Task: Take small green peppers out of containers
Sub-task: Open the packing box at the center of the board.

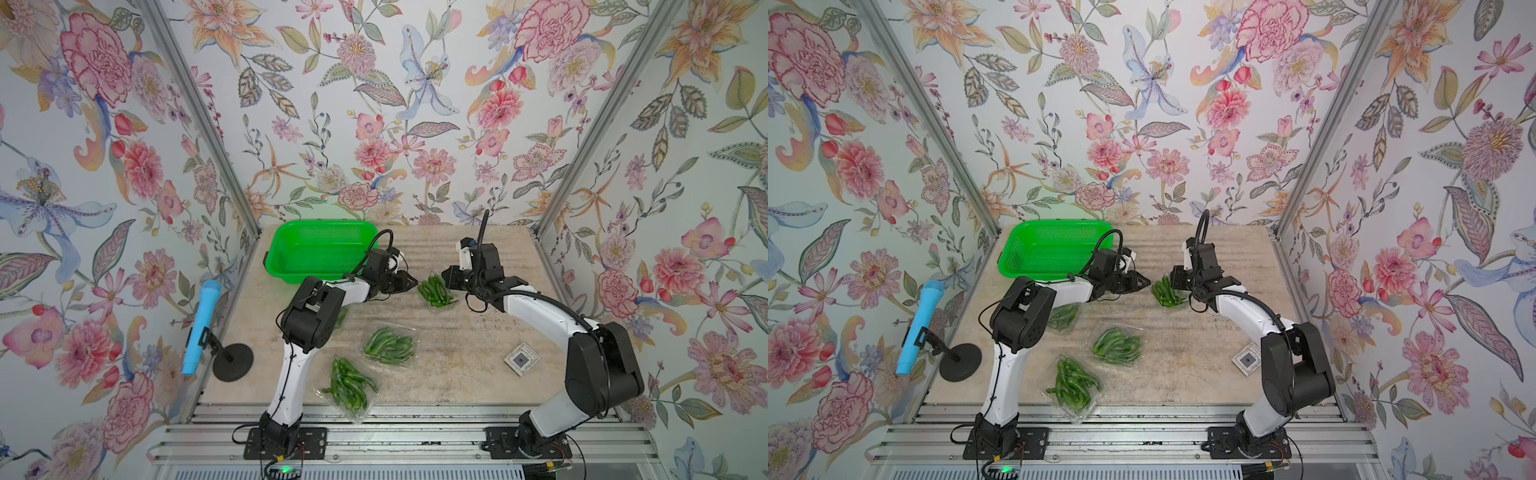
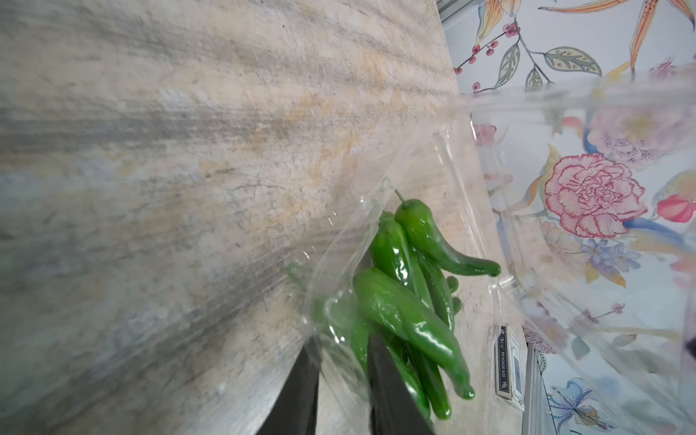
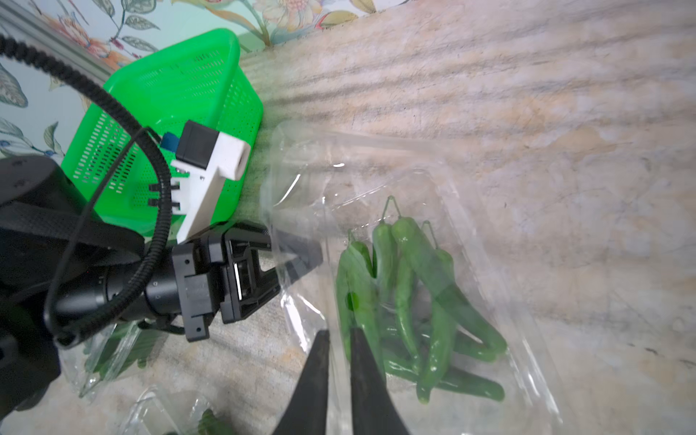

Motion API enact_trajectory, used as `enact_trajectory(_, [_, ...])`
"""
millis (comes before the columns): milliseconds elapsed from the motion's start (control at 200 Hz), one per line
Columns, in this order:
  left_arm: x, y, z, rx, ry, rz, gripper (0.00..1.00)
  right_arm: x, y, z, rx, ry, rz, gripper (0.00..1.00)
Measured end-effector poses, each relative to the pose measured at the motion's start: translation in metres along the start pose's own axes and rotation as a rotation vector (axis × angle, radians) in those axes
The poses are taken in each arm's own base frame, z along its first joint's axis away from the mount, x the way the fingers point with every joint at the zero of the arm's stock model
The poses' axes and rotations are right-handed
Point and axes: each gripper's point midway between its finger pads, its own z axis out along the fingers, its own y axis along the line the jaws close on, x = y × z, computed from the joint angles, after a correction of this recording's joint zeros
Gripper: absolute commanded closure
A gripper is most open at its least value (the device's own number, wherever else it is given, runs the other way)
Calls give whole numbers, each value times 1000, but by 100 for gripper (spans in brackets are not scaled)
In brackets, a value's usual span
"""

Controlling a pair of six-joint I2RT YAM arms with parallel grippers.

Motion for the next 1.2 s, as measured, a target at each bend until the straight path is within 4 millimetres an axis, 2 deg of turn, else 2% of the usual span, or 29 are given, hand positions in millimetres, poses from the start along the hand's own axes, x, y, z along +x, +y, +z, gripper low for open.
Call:
enact_trajectory(105, [-5,6,-3,-20,-3,2,75,-16,-14,-4,9,-27,13,78])
enact_trajectory(190, [-5,16,-7,-55,4,-7,74,-25,-23,-3,12,-37,24,55])
enact_trajectory(230, [-5,20,-8,-68,6,-11,74,-27,-25,-3,11,-39,18,48])
enact_trajectory(345, [-5,26,-11,-90,15,-17,73,-31,-25,-2,5,-42,21,48])
enact_trajectory(535, [-6,28,-11,-99,12,-15,66,-40,-32,1,-16,-44,38,47])
enact_trajectory(640, [-7,27,-12,-103,7,-13,59,-36,-43,9,-13,-23,57,47])
enact_trajectory(761, [-10,24,-14,-100,0,-9,59,-24,-54,22,3,13,74,46])
enact_trajectory(861, [-15,21,-17,-96,-11,-4,59,-21,-57,24,6,22,80,46])
enact_trajectory(986, [-22,18,-19,-97,-18,-3,59,-22,-60,24,9,21,82,46])
enact_trajectory(1076, [-25,17,-20,-100,-15,-3,59,-13,-61,20,7,31,75,46])
enact_trajectory(1146, [-27,15,-20,-100,-14,-2,59,-5,-58,9,6,33,51,45])
enact_trajectory(1196, [-27,14,-20,-101,-13,-1,59,-3,-48,-4,5,15,14,44])
